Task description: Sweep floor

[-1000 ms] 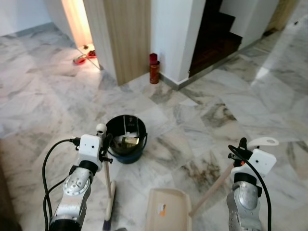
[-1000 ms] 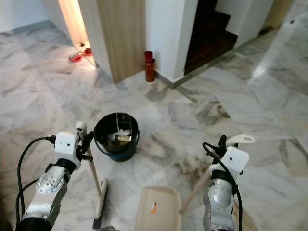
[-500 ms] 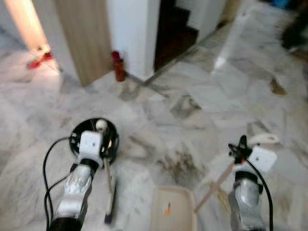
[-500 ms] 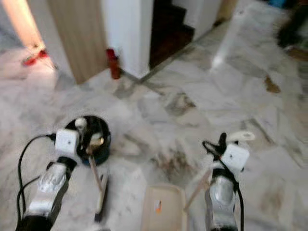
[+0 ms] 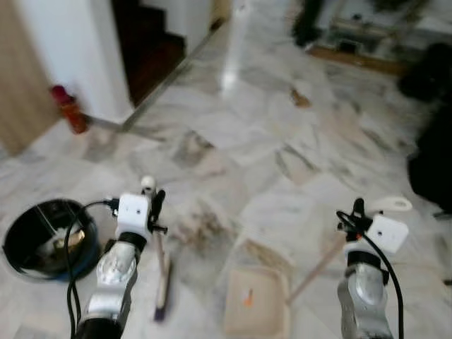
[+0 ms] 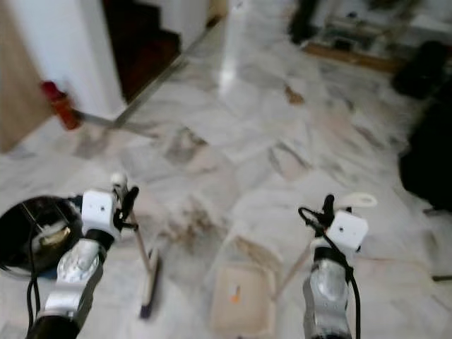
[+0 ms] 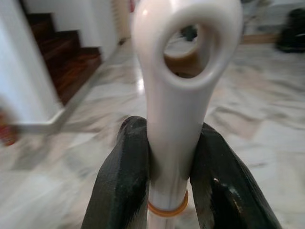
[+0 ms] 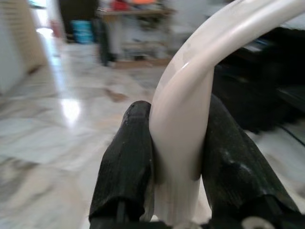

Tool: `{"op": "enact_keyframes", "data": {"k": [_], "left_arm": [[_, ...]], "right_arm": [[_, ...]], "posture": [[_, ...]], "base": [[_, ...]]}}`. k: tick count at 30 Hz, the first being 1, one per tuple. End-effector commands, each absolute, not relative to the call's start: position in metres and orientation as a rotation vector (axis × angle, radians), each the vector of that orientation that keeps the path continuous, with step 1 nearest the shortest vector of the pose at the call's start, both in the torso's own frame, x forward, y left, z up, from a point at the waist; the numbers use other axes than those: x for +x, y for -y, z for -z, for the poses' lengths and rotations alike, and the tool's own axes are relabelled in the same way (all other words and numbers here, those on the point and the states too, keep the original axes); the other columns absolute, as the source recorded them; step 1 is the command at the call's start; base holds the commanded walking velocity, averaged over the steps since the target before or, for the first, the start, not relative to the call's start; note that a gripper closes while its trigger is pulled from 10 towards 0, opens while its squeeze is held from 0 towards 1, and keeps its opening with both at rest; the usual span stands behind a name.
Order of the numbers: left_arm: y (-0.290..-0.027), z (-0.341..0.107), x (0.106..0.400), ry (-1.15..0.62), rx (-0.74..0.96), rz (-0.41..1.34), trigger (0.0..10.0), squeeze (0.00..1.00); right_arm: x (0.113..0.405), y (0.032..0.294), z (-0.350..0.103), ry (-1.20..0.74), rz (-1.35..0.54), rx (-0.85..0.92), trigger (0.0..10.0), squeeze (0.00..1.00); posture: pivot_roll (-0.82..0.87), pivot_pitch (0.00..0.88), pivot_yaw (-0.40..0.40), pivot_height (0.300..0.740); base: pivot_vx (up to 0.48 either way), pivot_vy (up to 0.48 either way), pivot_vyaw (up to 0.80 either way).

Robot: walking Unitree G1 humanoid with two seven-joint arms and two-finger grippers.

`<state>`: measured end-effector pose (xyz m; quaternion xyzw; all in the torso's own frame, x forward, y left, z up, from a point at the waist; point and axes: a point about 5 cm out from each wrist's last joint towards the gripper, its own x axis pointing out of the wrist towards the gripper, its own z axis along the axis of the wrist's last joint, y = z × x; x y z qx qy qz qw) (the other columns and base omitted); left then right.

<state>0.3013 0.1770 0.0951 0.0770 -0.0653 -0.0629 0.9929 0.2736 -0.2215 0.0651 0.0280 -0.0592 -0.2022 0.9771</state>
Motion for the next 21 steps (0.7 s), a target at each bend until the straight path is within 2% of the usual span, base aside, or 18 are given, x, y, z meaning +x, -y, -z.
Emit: {"op": "enact_keyframes", "data": {"k": [1, 4, 10, 21], "left_arm": [[-0.1746, -0.096, 0.3004, 0.147, 0.133, 0.134, 10.0, 0.0], [-0.1751, -0.0956, 0.3003, 0.144, 0.136, 0.129, 10.0, 0.0], [-0.1756, -0.095, 0.3005, 0.139, 0.141, 0.121, 10.0, 0.0], [-0.1733, -0.0932, 0.2989, 0.141, 0.132, 0.119, 10.0, 0.0]], "right_arm": [[0.276, 0.2232, -0.0723, 0.147, 0.404, 0.046, 10.0, 0.0], [0.2761, 0.2222, -0.0734, 0.154, 0.398, 0.04, 10.0, 0.0], [0.2758, 0.2206, -0.076, 0.17, 0.381, 0.034, 10.0, 0.0], [0.2775, 0.219, -0.0783, 0.174, 0.357, 0.027, 10.0, 0.0]], "posture": [[0.15, 0.116, -0.07, 0.74], [0.15, 0.118, -0.072, 0.74], [0.14, 0.118, -0.077, 0.74], [0.14, 0.104, -0.086, 0.74]], "base": [[0.0, 0.0, -0.8], [0.0, 0.0, -0.7], [0.0, 0.0, 0.0], [0.309, 0.0, 0.0]]}}
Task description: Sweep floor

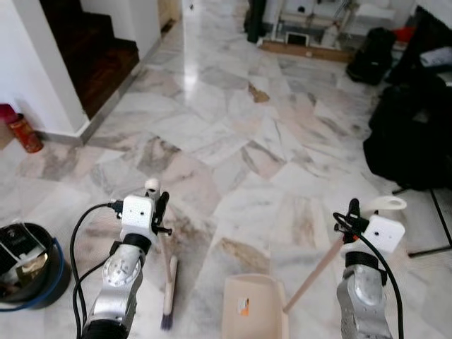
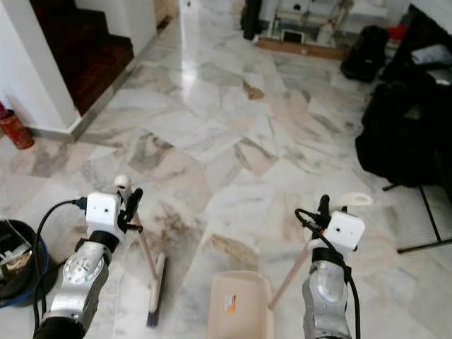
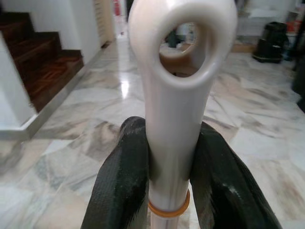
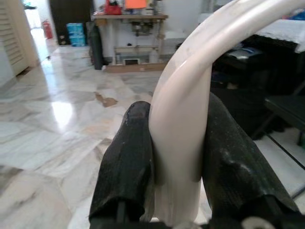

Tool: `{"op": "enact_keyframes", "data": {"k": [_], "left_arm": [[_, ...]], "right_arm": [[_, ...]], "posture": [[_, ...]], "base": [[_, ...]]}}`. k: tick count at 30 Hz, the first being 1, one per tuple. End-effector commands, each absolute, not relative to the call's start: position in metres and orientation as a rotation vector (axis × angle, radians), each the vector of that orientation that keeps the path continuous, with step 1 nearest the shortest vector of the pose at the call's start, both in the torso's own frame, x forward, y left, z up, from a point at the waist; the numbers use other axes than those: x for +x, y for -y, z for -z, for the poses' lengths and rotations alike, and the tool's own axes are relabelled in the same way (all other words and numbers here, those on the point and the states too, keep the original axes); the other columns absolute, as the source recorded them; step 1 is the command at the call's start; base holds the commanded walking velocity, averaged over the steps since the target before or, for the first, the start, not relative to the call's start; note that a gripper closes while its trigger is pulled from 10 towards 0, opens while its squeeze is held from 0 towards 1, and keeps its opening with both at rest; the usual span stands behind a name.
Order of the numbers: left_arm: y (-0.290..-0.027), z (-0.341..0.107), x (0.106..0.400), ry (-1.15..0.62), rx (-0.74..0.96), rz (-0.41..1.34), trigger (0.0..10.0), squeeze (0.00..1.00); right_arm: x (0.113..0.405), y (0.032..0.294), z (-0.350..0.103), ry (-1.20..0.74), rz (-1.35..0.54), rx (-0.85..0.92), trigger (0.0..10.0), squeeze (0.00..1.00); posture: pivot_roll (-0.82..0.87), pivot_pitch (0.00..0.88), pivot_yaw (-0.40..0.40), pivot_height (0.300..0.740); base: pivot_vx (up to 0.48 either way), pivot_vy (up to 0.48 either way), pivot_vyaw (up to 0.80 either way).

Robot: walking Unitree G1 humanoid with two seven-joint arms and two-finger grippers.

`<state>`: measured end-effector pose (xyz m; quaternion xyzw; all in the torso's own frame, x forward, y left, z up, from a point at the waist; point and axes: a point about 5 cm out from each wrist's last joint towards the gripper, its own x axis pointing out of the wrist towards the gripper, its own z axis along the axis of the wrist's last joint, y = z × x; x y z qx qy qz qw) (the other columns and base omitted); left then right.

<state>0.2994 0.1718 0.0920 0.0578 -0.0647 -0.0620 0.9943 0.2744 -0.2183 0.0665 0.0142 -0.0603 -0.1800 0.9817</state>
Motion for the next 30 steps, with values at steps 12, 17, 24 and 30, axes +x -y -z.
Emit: {"op": "enact_keyframes", "data": {"k": [12, 17, 24, 30], "left_arm": [[-0.1753, -0.0962, 0.3005, 0.157, 0.136, 0.121, 10.0, 0.0], [-0.1761, -0.0967, 0.3008, 0.16, 0.137, 0.124, 10.0, 0.0], [-0.1777, -0.0992, 0.303, 0.161, 0.146, 0.136, 10.0, 0.0], [-0.1779, -0.1018, 0.3059, 0.164, 0.149, 0.14, 10.0, 0.0]], "right_arm": [[0.2792, 0.2195, -0.0785, 0.174, 0.36, 0.034, 10.0, 0.0], [0.2788, 0.2181, -0.0788, 0.179, 0.359, 0.036, 10.0, 0.0], [0.2785, 0.2168, -0.0782, 0.179, 0.372, 0.046, 10.0, 0.0], [0.2775, 0.2175, -0.076, 0.171, 0.385, 0.049, 10.0, 0.0]], "posture": [[0.14, 0.081, -0.08, 0.74], [0.14, 0.078, -0.076, 0.74], [0.14, 0.087, -0.062, 0.74], [0.15, 0.108, -0.049, 0.74]], "base": [[0.364, 0.0, 0.0], [0.367, 0.0, 0.0], [0.368, 0.0, 0.0], [0.368, 0.0, 0.0]]}}
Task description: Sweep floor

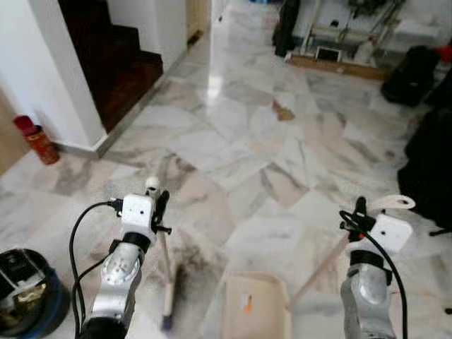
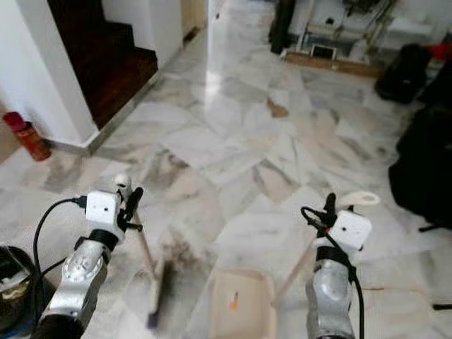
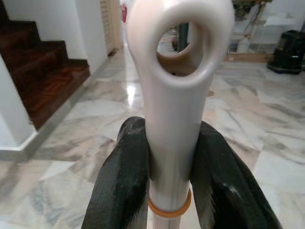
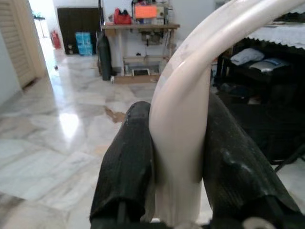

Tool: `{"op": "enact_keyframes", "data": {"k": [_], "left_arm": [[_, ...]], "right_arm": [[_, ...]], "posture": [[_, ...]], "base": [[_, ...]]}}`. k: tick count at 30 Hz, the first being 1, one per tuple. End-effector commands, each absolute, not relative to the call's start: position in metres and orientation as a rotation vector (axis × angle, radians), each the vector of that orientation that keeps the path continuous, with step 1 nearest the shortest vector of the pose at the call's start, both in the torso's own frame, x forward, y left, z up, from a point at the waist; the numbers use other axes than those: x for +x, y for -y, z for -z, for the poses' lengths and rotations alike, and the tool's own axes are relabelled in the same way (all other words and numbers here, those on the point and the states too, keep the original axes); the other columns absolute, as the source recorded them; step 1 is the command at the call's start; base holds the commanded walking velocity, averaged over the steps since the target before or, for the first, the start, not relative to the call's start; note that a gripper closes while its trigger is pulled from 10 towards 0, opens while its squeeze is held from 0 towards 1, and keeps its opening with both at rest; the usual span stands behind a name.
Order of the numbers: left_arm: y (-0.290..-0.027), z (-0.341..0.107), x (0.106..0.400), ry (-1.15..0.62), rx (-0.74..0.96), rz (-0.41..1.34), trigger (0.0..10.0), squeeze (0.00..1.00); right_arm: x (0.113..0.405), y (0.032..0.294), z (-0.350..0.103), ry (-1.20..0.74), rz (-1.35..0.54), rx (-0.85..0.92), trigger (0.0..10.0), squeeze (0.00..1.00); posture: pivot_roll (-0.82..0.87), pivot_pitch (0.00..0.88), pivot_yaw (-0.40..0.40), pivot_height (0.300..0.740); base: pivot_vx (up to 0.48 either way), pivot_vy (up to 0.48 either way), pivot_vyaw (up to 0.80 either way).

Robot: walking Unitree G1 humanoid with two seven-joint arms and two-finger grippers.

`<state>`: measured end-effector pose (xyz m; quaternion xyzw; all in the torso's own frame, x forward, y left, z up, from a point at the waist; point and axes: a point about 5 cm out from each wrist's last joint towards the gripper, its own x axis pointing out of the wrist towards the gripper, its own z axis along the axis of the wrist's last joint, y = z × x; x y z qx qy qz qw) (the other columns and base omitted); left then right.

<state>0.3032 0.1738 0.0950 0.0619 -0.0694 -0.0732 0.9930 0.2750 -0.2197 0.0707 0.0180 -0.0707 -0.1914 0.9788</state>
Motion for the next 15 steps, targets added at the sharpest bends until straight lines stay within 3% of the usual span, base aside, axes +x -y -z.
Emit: {"op": "enact_keyframes", "data": {"k": [1, 15], "left_arm": [[-0.1781, -0.1023, 0.3063, 0.164, 0.151, 0.142, 10.0, 0.0], [-0.1823, -0.1071, 0.3104, 0.167, 0.163, 0.149, 10.0, 0.0]], "right_arm": [[0.2771, 0.217, -0.0753, 0.17, 0.387, 0.05, 10.0, 0.0], [0.2766, 0.2076, -0.0748, 0.173, 0.379, 0.072, 10.0, 0.0]], "posture": [[0.15, 0.114, -0.043, 0.74], [0.12, 0.13, -0.032, 0.74]], "base": [[0.371, 0.0, 0.0], [0.371, 0.0, 0.0]]}}
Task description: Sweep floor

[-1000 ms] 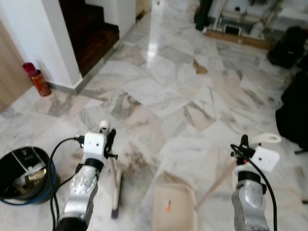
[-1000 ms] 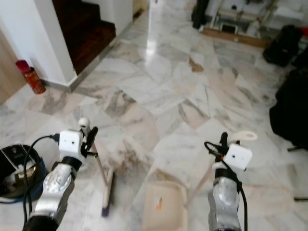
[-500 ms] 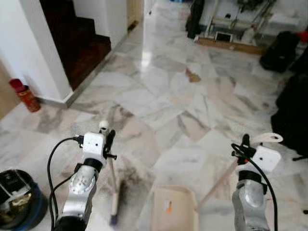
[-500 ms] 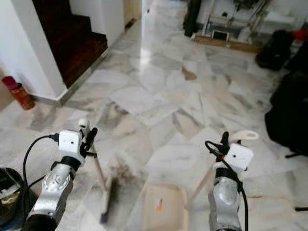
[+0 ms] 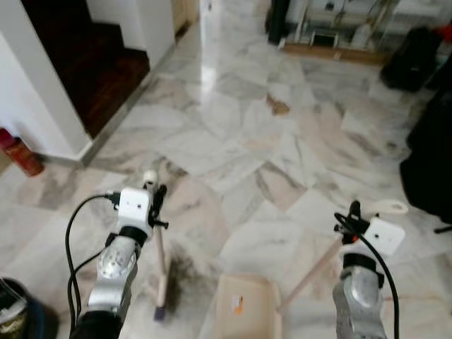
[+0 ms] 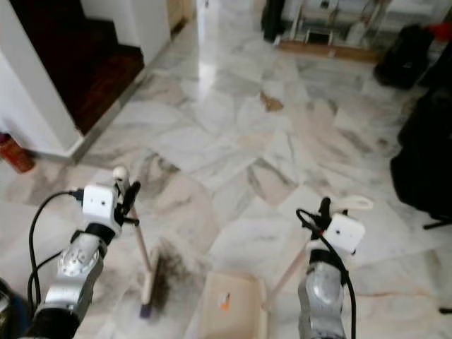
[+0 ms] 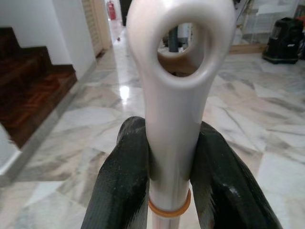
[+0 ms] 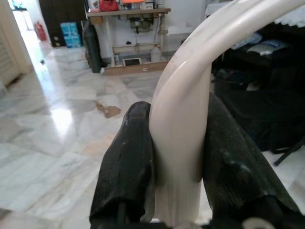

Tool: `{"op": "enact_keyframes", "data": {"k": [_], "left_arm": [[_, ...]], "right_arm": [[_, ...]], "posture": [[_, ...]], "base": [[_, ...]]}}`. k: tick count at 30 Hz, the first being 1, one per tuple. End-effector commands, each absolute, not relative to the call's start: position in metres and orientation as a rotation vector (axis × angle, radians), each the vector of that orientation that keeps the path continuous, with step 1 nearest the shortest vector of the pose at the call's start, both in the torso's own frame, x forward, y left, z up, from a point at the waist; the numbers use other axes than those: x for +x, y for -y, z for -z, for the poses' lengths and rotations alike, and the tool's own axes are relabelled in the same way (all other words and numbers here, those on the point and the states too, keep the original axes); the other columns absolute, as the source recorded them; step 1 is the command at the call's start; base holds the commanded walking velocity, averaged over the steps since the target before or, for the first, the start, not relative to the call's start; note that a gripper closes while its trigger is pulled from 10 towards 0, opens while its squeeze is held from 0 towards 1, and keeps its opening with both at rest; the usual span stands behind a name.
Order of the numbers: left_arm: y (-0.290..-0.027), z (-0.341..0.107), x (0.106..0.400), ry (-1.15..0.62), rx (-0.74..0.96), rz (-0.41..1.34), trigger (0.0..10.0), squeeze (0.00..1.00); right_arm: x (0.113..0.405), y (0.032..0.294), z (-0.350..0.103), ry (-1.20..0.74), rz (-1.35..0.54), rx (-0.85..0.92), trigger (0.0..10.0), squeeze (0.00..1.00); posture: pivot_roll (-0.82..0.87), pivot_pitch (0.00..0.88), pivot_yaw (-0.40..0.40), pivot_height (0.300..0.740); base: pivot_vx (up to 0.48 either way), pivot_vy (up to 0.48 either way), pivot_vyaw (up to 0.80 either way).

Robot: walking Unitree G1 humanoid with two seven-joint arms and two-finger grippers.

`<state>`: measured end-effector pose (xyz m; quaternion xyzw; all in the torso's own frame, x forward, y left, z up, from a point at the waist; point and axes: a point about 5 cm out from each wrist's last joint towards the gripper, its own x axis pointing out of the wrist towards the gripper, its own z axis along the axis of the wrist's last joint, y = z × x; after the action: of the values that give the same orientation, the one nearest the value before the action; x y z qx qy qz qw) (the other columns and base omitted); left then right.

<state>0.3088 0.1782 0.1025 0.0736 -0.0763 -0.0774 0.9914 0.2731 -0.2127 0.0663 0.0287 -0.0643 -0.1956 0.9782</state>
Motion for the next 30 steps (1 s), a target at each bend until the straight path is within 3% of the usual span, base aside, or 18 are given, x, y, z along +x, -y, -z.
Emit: {"op": "enact_keyframes", "data": {"k": [1, 21, 26, 30], "left_arm": [[-0.1824, -0.1075, 0.3107, 0.168, 0.163, 0.149, 10.0, 0.0], [-0.1824, -0.1058, 0.3089, 0.163, 0.155, 0.132, 10.0, 0.0], [-0.1818, -0.1038, 0.307, 0.159, 0.154, 0.129, 10.0, 0.0], [-0.1817, -0.103, 0.3069, 0.156, 0.153, 0.129, 10.0, 0.0]], "right_arm": [[0.2768, 0.2073, -0.0752, 0.175, 0.376, 0.073, 10.0, 0.0], [0.2757, 0.2087, -0.076, 0.165, 0.359, 0.02, 10.0, 0.0], [0.2758, 0.2099, -0.0787, 0.176, 0.357, 0.001, 10.0, 0.0], [0.2774, 0.2122, -0.0799, 0.174, 0.374, -0.002, 10.0, 0.0]], "posture": [[0.11, 0.131, -0.033, 0.74], [0.14, 0.156, -0.044, 0.74], [0.14, 0.157, -0.052, 0.74], [0.13, 0.156, -0.051, 0.74]], "base": [[0.371, 0.0, 0.0], [0.454, 0.0, 0.0], [0.48, 0.0, 0.7], [0.48, 0.0, 0.0]]}}
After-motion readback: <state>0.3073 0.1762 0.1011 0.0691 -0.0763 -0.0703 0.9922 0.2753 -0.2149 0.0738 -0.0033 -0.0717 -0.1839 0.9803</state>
